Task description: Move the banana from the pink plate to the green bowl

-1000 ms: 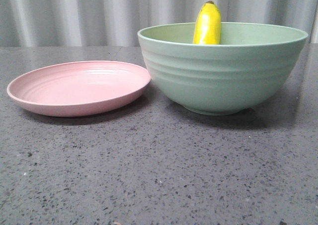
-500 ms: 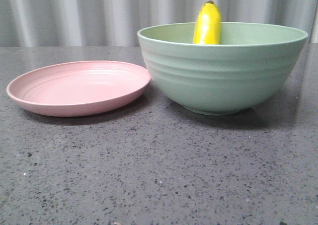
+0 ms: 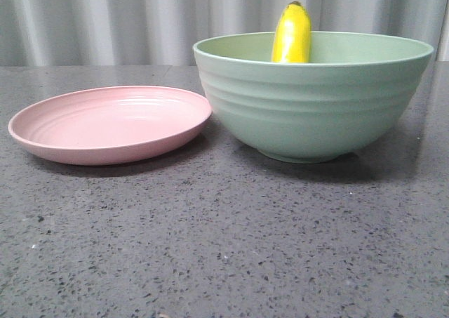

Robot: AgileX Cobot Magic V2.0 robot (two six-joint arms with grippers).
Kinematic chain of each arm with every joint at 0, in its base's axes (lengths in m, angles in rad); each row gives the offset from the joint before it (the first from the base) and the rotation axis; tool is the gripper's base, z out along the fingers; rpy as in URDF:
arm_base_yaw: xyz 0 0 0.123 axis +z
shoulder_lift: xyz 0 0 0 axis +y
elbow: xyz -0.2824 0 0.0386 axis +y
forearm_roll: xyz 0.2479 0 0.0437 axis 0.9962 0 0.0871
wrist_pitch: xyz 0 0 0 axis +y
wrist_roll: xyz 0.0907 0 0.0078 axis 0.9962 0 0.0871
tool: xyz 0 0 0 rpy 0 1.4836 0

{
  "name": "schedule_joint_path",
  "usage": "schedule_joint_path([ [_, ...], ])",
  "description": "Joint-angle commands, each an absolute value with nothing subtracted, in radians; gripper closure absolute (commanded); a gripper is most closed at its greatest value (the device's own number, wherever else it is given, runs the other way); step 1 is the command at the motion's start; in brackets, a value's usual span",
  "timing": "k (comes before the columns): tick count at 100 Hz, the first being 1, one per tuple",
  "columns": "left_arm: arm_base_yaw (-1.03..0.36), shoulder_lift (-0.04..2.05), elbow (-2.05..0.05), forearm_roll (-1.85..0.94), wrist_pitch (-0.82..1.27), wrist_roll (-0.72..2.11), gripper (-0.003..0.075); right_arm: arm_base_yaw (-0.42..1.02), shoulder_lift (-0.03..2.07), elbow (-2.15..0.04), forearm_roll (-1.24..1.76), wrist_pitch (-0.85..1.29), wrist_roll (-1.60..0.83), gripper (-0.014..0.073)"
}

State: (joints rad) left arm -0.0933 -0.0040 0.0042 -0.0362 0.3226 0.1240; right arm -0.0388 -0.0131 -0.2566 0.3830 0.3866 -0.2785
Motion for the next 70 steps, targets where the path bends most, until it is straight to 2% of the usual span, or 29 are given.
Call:
schedule_joint_path([
  [1, -0.088, -0.033, 0.013, -0.047, 0.25, 0.114, 0.0741, -0.095, -0.02, -0.222, 0.394, 0.232, -0.265, 0.0661],
  [17, -0.088, -0.033, 0.013, -0.047, 0.25, 0.115, 0.0741, -0.188, -0.026, -0.148, 0.293, 0.227, -0.119, 0.0661],
  [33, -0.088, -0.033, 0.013, -0.047, 0.25, 0.115, 0.0741, -0.199, -0.028, -0.08, 0.081, 0.186, 0.053, 0.0661],
  [50, -0.088, -0.033, 0.013, -0.047, 0.25, 0.115, 0.0741, -0.199, -0.028, 0.04, -0.056, -0.076, 0.151, 0.0661],
  [70, -0.088, -0.033, 0.013, -0.048, 0.25, 0.115, 0.0741, -0.199, -0.028, 0.035, -0.125, 0.032, 0.158, 0.0661],
])
